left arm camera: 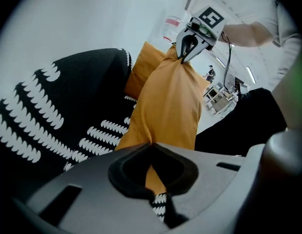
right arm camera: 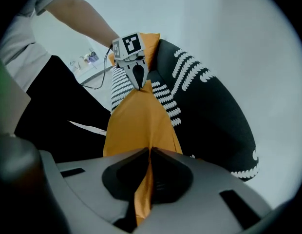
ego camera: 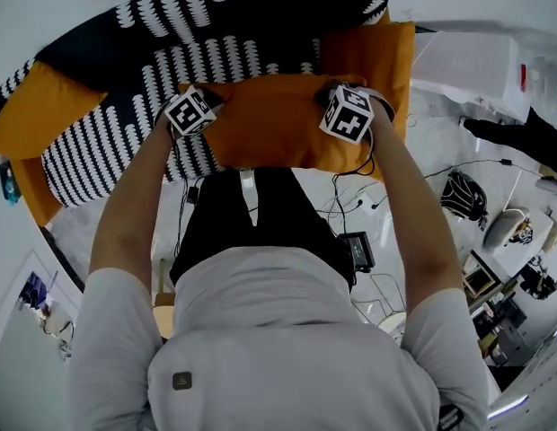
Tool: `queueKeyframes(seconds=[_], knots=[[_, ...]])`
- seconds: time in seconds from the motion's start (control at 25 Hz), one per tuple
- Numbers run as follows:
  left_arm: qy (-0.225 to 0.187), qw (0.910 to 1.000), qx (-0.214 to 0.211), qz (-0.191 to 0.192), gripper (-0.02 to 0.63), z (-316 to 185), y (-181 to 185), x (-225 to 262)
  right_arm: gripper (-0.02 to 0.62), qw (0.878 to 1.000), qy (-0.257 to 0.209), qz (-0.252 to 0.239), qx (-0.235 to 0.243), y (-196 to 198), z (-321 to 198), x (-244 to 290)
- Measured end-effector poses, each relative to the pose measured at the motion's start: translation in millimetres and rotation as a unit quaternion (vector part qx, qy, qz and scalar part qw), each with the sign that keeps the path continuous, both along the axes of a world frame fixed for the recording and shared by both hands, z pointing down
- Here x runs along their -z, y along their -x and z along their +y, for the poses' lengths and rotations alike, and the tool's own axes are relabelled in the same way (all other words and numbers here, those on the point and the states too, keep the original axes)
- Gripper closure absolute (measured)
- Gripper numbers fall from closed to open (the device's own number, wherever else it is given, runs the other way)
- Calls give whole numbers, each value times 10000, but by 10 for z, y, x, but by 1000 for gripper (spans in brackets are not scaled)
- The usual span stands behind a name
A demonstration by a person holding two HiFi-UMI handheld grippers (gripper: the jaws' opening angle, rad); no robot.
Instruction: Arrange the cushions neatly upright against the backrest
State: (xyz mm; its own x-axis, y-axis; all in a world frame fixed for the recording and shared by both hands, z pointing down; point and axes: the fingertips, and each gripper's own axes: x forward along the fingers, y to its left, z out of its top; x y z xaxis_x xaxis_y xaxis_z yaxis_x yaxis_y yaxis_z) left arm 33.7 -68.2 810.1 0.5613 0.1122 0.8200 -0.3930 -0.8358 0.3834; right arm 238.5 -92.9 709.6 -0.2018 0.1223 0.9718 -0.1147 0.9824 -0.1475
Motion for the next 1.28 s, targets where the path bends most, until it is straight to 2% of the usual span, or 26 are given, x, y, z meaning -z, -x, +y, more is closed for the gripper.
queueKeyframes(seconds=[0.16,0.56,1.08,1.28], knots=[[-85,9999,-130,-18,591,126,11,163,564,10000,-82,3,-28,-8,124,169],[-448,9990,-52,53,592,54,268,601,565,9985,-552,-48,-48,229,119,594],[-896,9960,-16,-30,592,-94,709,1184,565,9951,-958,-128,-194,602,71,1024],[-1073,9940,66,-207,592,-159,969,1417,565,9936,-1089,-273,-127,816,47,1184]])
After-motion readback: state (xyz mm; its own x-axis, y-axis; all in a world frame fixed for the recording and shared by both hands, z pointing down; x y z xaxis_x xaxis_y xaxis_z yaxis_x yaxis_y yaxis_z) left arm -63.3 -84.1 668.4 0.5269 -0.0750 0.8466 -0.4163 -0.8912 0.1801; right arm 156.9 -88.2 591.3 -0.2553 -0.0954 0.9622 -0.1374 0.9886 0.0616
